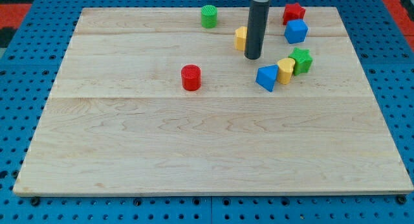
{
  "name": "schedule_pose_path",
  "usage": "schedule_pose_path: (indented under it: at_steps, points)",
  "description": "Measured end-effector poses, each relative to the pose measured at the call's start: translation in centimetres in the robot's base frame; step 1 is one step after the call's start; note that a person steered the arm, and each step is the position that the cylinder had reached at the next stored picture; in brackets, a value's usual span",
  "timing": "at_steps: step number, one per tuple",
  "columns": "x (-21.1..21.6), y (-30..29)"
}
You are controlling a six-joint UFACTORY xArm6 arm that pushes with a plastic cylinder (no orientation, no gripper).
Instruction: Move the green star towards the center
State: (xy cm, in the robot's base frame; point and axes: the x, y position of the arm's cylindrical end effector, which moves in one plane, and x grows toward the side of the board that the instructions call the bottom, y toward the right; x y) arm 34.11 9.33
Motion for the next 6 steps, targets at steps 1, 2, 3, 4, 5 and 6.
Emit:
schedule_pose_path:
  at_steps: [1, 2, 3, 4, 5, 6]
  points:
    - [-3.0, -1.8]
    - [-6.7, -2.8]
    - [-5.9, -1.9]
    - [-3.0, -2.3]
    - [-3.7, 3.2]
    - [-1.5, 7.1]
